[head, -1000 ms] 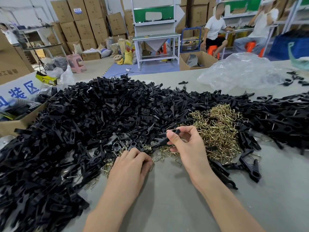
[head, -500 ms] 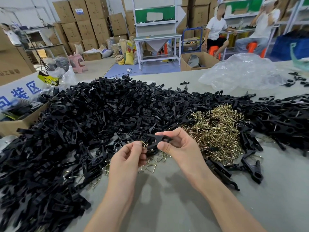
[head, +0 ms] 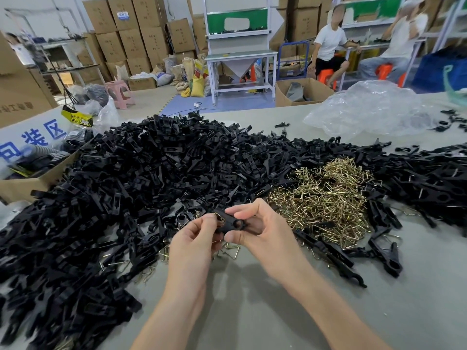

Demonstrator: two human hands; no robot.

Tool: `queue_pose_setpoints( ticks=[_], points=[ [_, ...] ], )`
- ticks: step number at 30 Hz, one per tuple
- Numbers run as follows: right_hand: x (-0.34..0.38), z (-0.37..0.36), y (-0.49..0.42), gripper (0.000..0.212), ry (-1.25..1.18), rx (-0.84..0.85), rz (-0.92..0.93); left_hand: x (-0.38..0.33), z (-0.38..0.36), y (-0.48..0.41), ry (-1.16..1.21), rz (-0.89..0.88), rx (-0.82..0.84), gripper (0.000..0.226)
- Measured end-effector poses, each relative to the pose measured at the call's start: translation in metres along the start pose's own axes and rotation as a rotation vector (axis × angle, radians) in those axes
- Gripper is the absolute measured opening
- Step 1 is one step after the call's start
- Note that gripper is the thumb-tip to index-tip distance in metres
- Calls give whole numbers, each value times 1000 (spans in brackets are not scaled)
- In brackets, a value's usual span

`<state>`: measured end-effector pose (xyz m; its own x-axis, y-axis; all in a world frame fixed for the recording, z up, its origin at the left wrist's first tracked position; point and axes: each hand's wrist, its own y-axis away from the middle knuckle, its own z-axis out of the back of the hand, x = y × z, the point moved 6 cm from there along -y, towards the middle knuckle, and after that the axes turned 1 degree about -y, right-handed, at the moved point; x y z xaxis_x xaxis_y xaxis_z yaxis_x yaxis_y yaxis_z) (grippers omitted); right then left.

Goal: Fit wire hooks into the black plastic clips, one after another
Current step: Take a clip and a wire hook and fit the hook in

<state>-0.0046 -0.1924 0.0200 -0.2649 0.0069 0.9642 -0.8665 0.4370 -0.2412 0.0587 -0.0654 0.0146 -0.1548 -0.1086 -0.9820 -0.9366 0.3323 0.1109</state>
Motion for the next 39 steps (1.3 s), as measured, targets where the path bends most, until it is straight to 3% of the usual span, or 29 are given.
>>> queue_pose_setpoints(
  ticks=[4, 8, 10, 13, 18, 24, 35, 39],
  points=[
    [-2, -1, 0, 49, 31, -12, 14, 7, -8, -2, 178, 144, 75, 22],
    [6, 4, -1, 36, -8, 12, 32, 6, -21, 4, 504, 379, 358, 11],
    [8, 7, -1, 24, -99, 24, 12, 4, -24, 4, 504, 369, 420, 15],
    [5, 9, 0, 22, -266, 32, -47, 4, -28, 5, 468, 348, 459, 24],
    [3, 11, -4, 19, -373, 82, -66, -1, -27, 14, 451, 314, 660, 26],
    [-4, 16, -3, 36, -327, 88, -118, -4, -27, 18, 450, 310, 688, 35],
    [-14, 16, -2, 27, -399, 126, -198, 4, -32, 18, 682, 390, 573, 23],
    [-15, 15, -1, 28, -361, 134, -203, 10, -29, 15, 645, 401, 533, 38]
  ],
)
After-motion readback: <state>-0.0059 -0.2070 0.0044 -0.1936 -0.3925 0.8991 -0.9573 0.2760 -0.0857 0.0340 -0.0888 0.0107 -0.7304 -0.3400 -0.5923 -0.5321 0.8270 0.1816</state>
